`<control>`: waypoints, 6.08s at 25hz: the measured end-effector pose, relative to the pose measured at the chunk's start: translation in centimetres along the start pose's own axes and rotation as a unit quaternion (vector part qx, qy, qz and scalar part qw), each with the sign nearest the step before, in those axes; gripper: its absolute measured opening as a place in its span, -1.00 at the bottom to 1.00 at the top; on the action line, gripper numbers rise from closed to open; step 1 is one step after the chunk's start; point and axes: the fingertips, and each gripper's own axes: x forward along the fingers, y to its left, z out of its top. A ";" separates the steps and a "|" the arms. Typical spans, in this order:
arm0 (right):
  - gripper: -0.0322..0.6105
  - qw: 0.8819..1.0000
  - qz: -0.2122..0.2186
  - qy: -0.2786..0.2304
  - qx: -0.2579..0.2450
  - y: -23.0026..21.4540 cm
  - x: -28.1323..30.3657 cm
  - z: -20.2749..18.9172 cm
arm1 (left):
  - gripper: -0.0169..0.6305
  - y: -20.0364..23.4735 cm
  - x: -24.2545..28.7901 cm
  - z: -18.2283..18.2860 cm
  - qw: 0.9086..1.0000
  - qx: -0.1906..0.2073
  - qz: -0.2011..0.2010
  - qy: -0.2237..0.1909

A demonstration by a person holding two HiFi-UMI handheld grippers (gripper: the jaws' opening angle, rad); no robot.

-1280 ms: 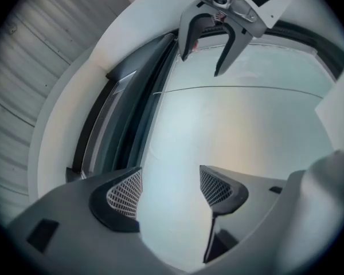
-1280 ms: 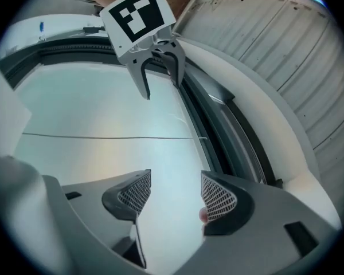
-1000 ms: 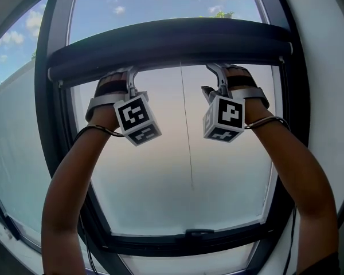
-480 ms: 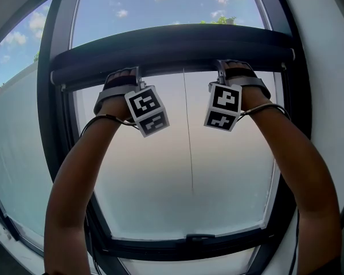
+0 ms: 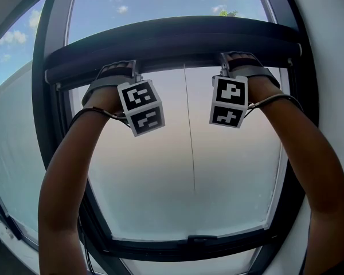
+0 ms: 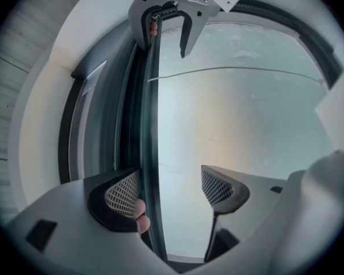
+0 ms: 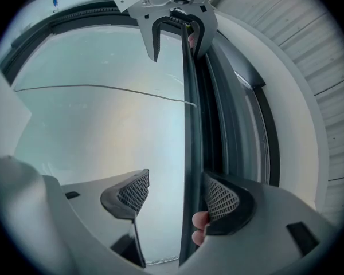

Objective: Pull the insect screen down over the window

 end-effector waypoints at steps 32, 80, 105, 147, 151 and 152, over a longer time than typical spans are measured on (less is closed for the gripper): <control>-0.05 0.997 0.074 -0.023 0.015 9.9 -4.9 0.9 | 0.03 -10.5 -4.4 0.6 0.993 -0.021 -0.097 -0.058; -0.05 0.966 0.255 -0.042 0.025 27.7 -14.7 2.4 | 0.02 -29.1 -13.6 1.4 0.941 -0.039 -0.326 -0.086; -0.05 0.941 0.333 -0.044 0.026 24.7 -10.8 -0.8 | 0.02 -26.1 -9.9 4.5 0.903 -0.092 -0.404 -0.115; -0.05 0.833 0.550 -0.046 0.032 44.2 -23.6 -0.5 | -0.01 -46.6 -20.3 6.3 0.817 -0.090 -0.560 -0.103; -0.05 0.809 0.585 -0.045 0.035 46.0 -25.4 -0.3 | -0.03 -48.9 -21.7 6.4 0.804 -0.085 -0.580 -0.097; -0.05 0.804 0.592 -0.043 0.035 46.4 -25.9 -0.3 | -0.03 -49.4 -22.1 6.6 0.803 -0.087 -0.582 -0.096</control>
